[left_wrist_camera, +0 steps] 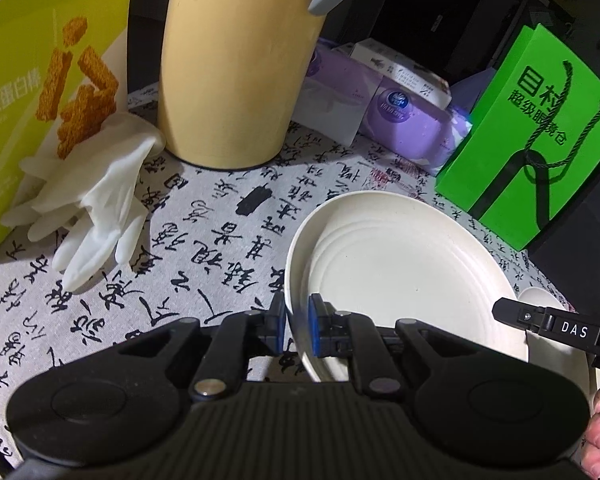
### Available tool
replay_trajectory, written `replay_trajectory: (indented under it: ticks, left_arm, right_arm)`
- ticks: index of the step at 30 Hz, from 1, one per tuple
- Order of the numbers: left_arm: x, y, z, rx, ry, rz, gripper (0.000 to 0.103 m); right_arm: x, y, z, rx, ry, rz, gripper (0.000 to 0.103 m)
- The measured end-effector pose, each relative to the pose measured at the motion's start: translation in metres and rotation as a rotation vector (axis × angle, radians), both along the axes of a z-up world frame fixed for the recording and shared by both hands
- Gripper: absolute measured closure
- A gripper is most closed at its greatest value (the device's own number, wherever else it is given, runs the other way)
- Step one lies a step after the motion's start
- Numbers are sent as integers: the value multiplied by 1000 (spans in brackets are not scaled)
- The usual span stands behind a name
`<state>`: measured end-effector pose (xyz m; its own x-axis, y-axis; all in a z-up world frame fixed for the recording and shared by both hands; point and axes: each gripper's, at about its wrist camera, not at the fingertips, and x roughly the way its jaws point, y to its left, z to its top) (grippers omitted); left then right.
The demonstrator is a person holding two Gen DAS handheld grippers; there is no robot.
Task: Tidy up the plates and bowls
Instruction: 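Lift the cream plate off the table with both grippers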
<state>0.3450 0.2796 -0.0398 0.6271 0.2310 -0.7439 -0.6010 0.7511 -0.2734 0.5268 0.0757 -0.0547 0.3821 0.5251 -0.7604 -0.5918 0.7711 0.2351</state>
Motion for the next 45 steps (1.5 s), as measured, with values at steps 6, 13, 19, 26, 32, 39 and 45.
replay_trajectory:
  ticks: [6,13,19,26,32,39,45]
  left_arm:
    - [-6,-6,15,22,-24,-7,91]
    - [-18,-12,33,40,-46,-5,91]
    - [-32,-17,47,47,-62,1,91]
    - [-49,-26,61,62,-82,1,91]
    - [-64,-35,75,78,-98,0,91]
    - [-83,-48,89,97,-117,2,91]
    - [-98,-58,99,104,-134,3,91]
  right_arm:
    - [-9,-9,15,22,-32,8,97]
    - [-21,-18,30,51,-47,6,97]
    - [-34,-24,42,65,-60,9,97]
    - [-50,-33,57,81,-76,14,97]
    - [-66,-42,71,91,-93,19,97]
    - [-86,-55,86,107,-112,23,97]
    - [-100,-68,96,127,-125,25,97]
